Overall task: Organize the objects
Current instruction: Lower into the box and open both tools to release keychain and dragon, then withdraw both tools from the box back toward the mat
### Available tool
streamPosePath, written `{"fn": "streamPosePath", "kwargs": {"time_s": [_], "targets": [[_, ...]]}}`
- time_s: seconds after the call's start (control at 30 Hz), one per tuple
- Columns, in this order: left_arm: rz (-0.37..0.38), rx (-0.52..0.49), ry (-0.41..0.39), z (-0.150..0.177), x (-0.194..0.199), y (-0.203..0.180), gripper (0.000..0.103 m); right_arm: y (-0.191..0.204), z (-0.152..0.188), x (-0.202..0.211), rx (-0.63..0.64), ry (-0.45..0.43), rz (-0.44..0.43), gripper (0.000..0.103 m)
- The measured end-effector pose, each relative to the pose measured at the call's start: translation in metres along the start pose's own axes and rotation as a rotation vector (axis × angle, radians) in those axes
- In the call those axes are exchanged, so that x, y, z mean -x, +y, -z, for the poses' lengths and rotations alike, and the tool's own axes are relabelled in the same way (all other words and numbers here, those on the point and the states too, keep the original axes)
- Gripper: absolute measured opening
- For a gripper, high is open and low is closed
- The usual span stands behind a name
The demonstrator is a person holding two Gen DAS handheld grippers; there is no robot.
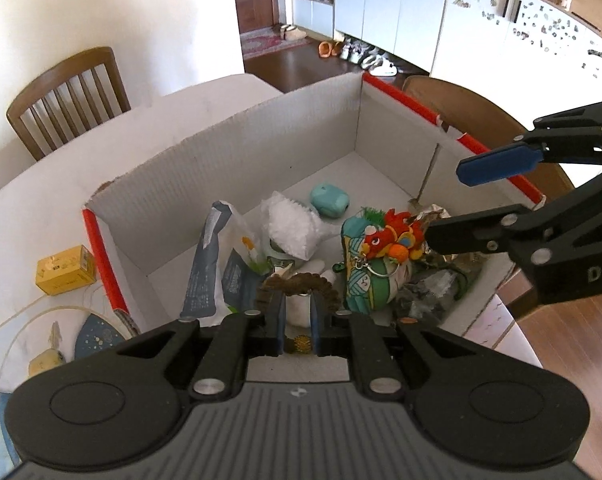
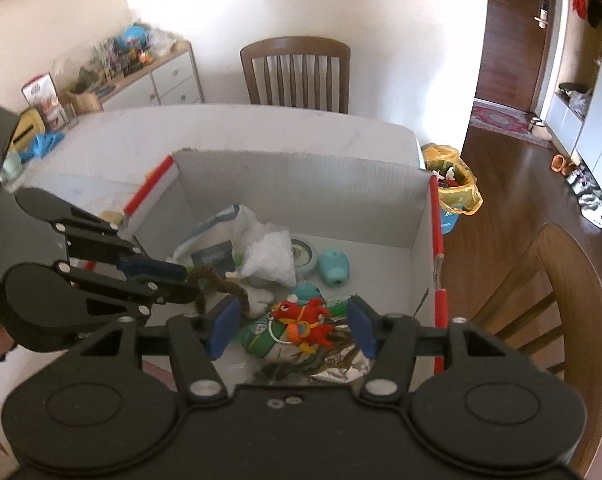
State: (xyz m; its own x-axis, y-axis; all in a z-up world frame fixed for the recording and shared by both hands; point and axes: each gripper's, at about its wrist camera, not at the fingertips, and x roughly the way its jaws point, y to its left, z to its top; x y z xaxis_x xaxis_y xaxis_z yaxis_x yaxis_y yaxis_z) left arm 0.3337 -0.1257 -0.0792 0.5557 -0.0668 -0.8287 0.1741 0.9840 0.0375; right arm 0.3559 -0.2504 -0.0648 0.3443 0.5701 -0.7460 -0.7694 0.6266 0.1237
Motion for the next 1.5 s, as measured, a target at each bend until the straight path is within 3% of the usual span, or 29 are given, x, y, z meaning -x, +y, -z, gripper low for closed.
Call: {"fn": "streamPosePath", "kwargs": {"time_s": [0.27, 0.37, 0.43, 0.5, 0.8, 1.13, 1.5], "targets": [[0.035, -0.007, -0.058, 0.006, 0.028, 0.0, 0.017, 0.005, 0.002, 0.025, -0.08, -0.071, -0.006, 0.067], [0.066, -0.002, -0.081, 0.008, 0.035, 0.003, 0.034, 0.008, 0.004, 0.029, -0.111, -0.085, 0.002, 0.069], [0.07, -0.001, -0.091, 0.009, 0.036, 0.006, 0.056, 0.01, 0.005, 0.031, -0.128, -0.094, 0.01, 0.069], [0.071, -0.003, -0.104, 0.01, 0.038, 0.009, 0.061, 0.012, 0.006, 0.032, -0.15, -0.102, 0.018, 0.069], [0.123, 0.017, -0.158, 0.016, 0.058, 0.032, 0.07, 0.027, 0.004, 0.039, -0.223, -0.132, 0.033, 0.073], [0.146, 0.069, -0.212, 0.032, 0.096, 0.076, 0.078, 0.078, -0.013, 0.036, -0.222, -0.161, 0.005, 0.082], [0.095, 0.117, -0.253, 0.055, 0.122, 0.138, 0.088, 0.145, -0.043, 0.013, -0.177, -0.164, -0.04, 0.093]]}}
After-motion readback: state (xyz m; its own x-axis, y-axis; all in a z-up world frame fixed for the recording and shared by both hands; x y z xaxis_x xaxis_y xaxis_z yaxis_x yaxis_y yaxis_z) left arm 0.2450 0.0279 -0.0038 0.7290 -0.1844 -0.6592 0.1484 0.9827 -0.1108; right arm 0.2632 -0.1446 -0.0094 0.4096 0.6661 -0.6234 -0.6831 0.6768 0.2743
